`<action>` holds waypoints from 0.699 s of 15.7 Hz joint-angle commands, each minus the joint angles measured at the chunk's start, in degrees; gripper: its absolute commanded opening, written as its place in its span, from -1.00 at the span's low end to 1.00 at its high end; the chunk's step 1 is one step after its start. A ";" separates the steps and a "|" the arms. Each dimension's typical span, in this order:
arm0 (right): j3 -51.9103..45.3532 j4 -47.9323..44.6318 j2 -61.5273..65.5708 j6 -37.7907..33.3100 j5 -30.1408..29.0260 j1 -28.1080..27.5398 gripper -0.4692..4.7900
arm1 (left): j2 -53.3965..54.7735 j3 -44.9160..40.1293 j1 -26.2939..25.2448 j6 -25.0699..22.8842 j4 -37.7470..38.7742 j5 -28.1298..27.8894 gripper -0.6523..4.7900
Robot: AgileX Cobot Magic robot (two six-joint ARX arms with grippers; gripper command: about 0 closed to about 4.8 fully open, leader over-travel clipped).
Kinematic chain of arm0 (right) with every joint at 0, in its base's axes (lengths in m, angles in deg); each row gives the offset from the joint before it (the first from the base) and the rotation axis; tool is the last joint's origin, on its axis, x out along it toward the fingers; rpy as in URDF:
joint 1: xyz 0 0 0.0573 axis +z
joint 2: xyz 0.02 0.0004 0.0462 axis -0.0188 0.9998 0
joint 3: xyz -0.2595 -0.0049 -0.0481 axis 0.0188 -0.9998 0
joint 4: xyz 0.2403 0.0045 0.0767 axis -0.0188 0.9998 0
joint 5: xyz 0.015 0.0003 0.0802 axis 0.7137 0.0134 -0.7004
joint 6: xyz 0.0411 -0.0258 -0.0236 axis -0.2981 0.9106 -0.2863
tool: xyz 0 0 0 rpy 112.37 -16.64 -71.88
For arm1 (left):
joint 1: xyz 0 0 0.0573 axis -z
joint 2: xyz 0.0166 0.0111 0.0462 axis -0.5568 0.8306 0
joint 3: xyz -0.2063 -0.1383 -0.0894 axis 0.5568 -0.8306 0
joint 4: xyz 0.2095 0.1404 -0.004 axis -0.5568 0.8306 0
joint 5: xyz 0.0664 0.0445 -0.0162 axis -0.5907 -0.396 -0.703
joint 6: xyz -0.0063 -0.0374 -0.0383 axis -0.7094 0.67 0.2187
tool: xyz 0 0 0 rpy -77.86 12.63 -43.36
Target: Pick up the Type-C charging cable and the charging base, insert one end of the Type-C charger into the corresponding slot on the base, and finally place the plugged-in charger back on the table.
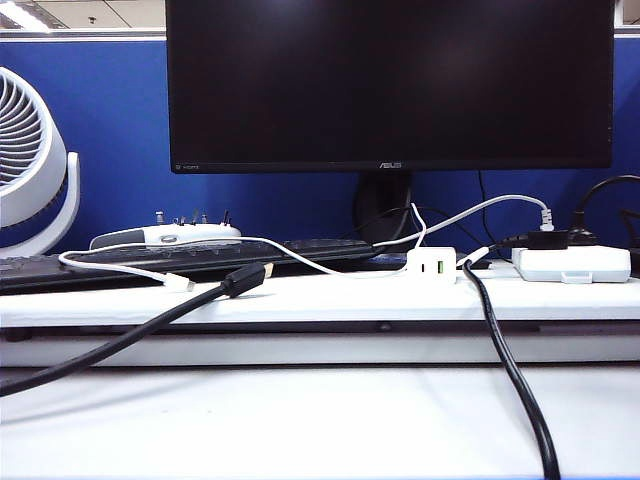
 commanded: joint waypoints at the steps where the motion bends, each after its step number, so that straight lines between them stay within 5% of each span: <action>1: -0.44 -0.63 -0.07 -0.15 3.76 -0.02 -0.82 | -0.11 -0.07 -0.07 0.15 0.61 0.20 -0.78; 10: -0.09 -1.40 -0.07 -2.16 2.14 0.02 -0.82 | -0.11 0.00 -0.04 0.46 -1.38 0.20 -0.78; 11: 1.33 -1.36 -0.07 -3.48 2.16 0.02 -0.82 | -0.11 0.22 -0.04 4.07 -5.11 0.20 -0.78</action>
